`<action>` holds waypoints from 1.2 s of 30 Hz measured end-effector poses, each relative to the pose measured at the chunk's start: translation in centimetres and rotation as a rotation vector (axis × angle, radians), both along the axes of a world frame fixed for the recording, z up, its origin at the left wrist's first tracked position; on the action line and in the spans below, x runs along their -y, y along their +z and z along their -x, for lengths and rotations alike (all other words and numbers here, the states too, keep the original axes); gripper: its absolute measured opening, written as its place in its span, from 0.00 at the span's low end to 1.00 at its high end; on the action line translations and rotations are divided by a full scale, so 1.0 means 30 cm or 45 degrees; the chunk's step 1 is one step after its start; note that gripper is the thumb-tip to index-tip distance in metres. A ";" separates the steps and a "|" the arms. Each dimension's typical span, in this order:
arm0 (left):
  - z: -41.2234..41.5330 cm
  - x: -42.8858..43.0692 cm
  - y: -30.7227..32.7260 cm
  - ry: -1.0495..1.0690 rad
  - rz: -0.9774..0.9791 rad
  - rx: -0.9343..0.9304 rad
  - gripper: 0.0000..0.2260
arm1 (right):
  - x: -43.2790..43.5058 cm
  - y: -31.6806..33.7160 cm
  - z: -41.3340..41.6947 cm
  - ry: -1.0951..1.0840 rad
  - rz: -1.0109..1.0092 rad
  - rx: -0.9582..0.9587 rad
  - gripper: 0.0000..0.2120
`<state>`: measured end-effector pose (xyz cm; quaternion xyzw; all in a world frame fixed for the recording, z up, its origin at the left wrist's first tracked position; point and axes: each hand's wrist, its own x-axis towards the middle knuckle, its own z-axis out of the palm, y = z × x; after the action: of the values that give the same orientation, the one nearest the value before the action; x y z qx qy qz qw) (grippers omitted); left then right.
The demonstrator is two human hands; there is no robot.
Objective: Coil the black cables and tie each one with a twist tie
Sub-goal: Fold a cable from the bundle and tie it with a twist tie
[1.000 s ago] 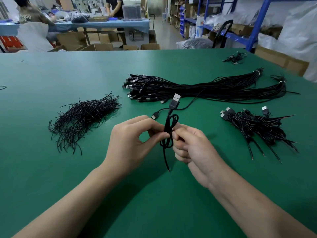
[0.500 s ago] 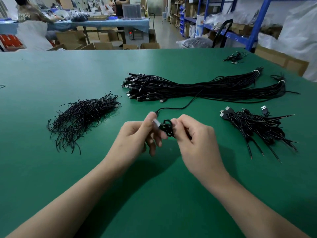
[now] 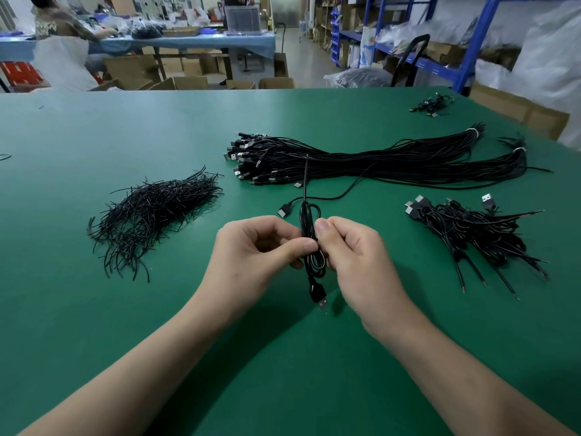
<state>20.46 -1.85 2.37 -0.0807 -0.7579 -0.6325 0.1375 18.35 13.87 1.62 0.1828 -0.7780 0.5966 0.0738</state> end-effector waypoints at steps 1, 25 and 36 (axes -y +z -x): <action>-0.003 -0.001 0.001 0.045 0.048 -0.071 0.10 | 0.002 -0.002 0.004 0.033 0.095 0.103 0.21; 0.014 0.009 -0.013 -0.314 -0.064 0.366 0.18 | -0.021 0.009 -0.006 -0.134 -0.253 -0.399 0.20; 0.007 0.017 0.016 -0.165 0.032 0.115 0.04 | -0.001 -0.002 0.018 0.104 0.072 0.096 0.27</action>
<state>20.25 -2.36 2.86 -0.1027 -0.7646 -0.6334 0.0607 17.82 13.89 1.56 0.1897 -0.7550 0.6272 0.0250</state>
